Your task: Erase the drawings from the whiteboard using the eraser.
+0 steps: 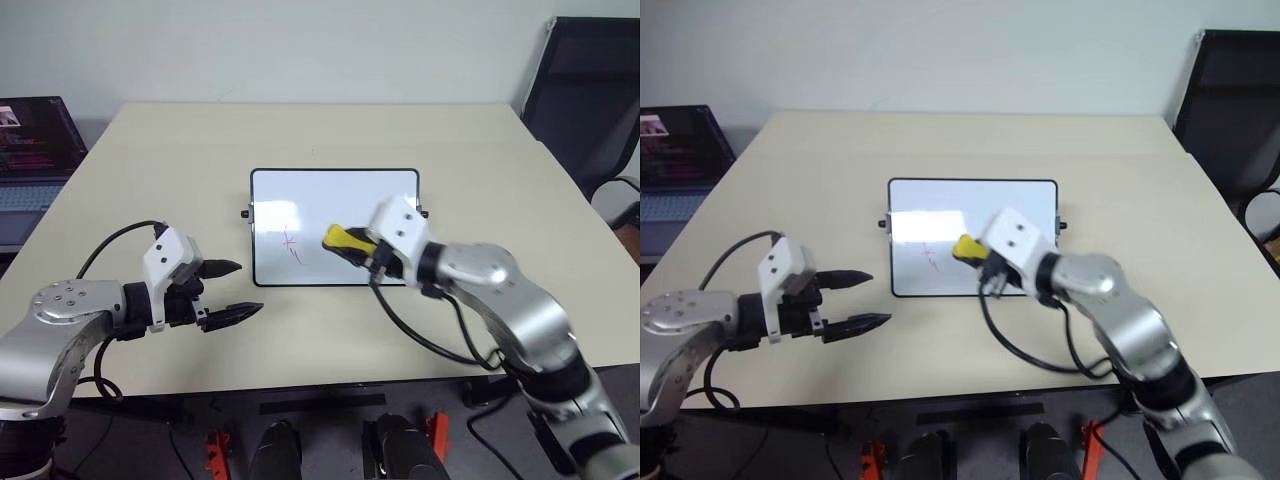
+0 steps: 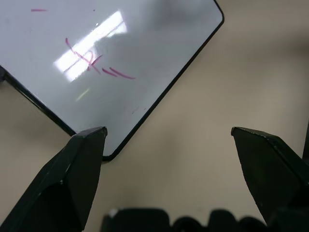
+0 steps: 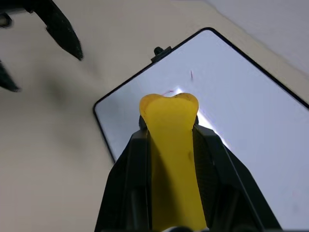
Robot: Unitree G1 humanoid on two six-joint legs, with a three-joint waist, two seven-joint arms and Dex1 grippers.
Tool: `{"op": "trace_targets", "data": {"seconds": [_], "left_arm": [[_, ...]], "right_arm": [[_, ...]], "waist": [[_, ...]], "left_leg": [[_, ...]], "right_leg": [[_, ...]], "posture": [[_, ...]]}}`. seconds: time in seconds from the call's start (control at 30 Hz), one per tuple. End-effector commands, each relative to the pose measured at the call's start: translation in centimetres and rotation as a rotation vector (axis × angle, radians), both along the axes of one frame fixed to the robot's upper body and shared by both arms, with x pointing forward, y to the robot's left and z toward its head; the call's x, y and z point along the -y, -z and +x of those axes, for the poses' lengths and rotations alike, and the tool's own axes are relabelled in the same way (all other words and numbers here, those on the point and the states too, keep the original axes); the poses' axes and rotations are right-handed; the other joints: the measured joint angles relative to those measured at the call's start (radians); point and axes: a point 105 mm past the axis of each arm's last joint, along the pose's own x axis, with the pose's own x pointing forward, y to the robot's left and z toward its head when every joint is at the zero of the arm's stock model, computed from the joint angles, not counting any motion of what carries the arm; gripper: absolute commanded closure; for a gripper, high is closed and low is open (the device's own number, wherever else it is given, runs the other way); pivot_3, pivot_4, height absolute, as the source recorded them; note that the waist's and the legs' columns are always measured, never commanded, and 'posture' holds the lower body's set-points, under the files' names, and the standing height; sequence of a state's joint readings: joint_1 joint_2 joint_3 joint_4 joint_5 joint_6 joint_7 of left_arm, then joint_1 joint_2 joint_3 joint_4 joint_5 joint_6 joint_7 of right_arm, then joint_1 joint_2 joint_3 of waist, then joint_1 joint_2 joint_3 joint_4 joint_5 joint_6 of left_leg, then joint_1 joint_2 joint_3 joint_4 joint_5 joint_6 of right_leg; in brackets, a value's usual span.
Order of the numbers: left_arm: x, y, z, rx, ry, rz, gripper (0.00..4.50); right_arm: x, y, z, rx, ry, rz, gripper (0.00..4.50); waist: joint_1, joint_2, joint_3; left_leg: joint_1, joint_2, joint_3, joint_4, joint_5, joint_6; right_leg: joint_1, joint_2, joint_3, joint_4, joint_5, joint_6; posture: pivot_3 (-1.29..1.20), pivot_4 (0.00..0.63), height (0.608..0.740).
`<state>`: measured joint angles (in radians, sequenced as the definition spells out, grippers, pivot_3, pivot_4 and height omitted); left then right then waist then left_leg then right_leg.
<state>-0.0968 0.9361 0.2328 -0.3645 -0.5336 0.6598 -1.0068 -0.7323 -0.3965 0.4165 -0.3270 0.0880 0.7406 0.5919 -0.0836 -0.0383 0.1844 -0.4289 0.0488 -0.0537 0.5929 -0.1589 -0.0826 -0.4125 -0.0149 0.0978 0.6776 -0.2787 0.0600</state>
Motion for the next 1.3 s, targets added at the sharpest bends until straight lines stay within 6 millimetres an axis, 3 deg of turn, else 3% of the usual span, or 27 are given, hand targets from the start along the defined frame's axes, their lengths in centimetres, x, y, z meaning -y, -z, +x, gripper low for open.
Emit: {"op": "trace_targets", "data": {"seconds": [0.03, 0.27, 0.4, 0.53, 0.67, 0.83, 0.9, 1.17, 1.23, 1.3], "left_arm": [[0.5, -0.8, -0.3, 0.039, 0.018, 0.013, 0.0], [0.6, -1.2, -0.1, 0.057, 0.015, 0.022, 0.0], [0.4, -1.1, -0.1, 0.057, 0.011, 0.041, 0.0], [0.4, -1.1, 0.0, 0.063, 0.011, 0.043, 0.0], [0.5, -1.2, 0.1, 0.074, 0.013, 0.042, 0.0], [0.5, -1.2, 0.2, 0.08, 0.017, 0.04, 0.0], [0.6, -1.2, 0.2, 0.082, 0.019, 0.039, 0.0], [0.6, -1.2, 0.2, 0.091, 0.02, 0.037, 0.0], [0.5, -1.2, 0.2, 0.09, 0.019, 0.036, 0.0], [0.4, -1.2, 0.1, 0.09, 0.018, 0.036, 0.0]], "right_arm": [[-1.9, -1.4, 2.3, 0.169, -0.008, -0.081, 3.64], [-5.1, -2.6, 5.7, 0.385, -0.022, -0.246, 3.64], [-7.2, -3.4, 6.2, 0.443, -0.057, -0.275, 3.64], [-8.6, -2.5, 6.4, 0.456, -0.118, -0.358, 3.64], [-8.6, 0.2, 6.3, 0.392, -0.211, -0.511, 3.64], [-9.2, -2.5, 8.1, 0.469, -0.118, -0.449, 3.65], [-9.1, -2.8, 8.7, 0.466, -0.099, -0.449, 3.65], [-7.6, 2.3, 8.0, 0.237, -0.251, -0.623, 3.65], [-7.3, 2.4, 8.0, 0.227, -0.254, -0.616, 3.65], [-7.6, 0.9, 8.8, 0.306, -0.189, -0.561, 3.65]], "waist": [[0.0, 0.0, 0.0], [0.0, 0.0, 0.001], [-0.001, 0.0, 0.001], [-0.002, 0.0, 0.001], [0.002, 0.0, 0.001], [-0.003, 0.0, 0.001], [-0.004, 0.0, 0.001], [-0.003, 0.0, 0.001], [-0.002, 0.0, 0.001], [-0.002, 0.0, 0.001]], "left_leg": [[-0.001, 0.0, 0.0, 0.0, 0.0, 0.0], [-0.004, 0.0, 0.0, -0.001, 0.0, 0.0], [-0.004, 0.0, 0.0, -0.001, 0.0, 0.0], [-0.004, 0.0, 0.0, -0.001, 0.0, 0.0], [-0.004, 0.0, -0.001, -0.001, 0.0, 0.0], [-0.004, 0.001, -0.001, -0.001, 0.0, 0.0], [-0.004, 0.001, -0.001, -0.001, 0.0, 0.0], [-0.003, 0.001, -0.002, -0.001, 0.0, 0.0], [-0.002, 0.001, -0.002, 0.0, 0.0, 0.0], [0.002, 0.001, -0.002, 0.0, 0.0, 0.0]], "right_leg": [[-0.001, 0.0, 0.0, 0.0, 0.0, 0.0], [-0.005, 0.0, -0.001, 0.001, 0.003, 0.005], [-0.006, 0.001, -0.001, 0.003, 0.003, 0.005], [-0.006, 0.001, -0.001, 0.003, 0.003, 0.004], [-0.006, 0.001, -0.001, 0.003, 0.003, 0.004], [-0.006, 0.002, -0.001, 0.005, 0.003, 0.005], [-0.007, 0.002, -0.001, 0.005, 0.004, 0.004], [-0.005, 0.002, -0.001, 0.004, 0.004, 0.004], [-0.003, 0.002, -0.001, 0.004, 0.003, 0.004], [0.001, 0.002, -0.001, 0.004, 0.001, -0.001]], "posture": [[0.0, 0.15, 0.74], [0.0, 0.15, 0.74], [0.0, 0.15, 0.74], [0.0, 0.15, 0.74], [0.0, 0.15, 0.74], [0.0, 0.15, 0.74], [0.0, 0.15, 0.74], [0.0, 0.15, 0.74], [0.0, 0.15, 0.74], [0.0, 0.15, 0.74]]}}
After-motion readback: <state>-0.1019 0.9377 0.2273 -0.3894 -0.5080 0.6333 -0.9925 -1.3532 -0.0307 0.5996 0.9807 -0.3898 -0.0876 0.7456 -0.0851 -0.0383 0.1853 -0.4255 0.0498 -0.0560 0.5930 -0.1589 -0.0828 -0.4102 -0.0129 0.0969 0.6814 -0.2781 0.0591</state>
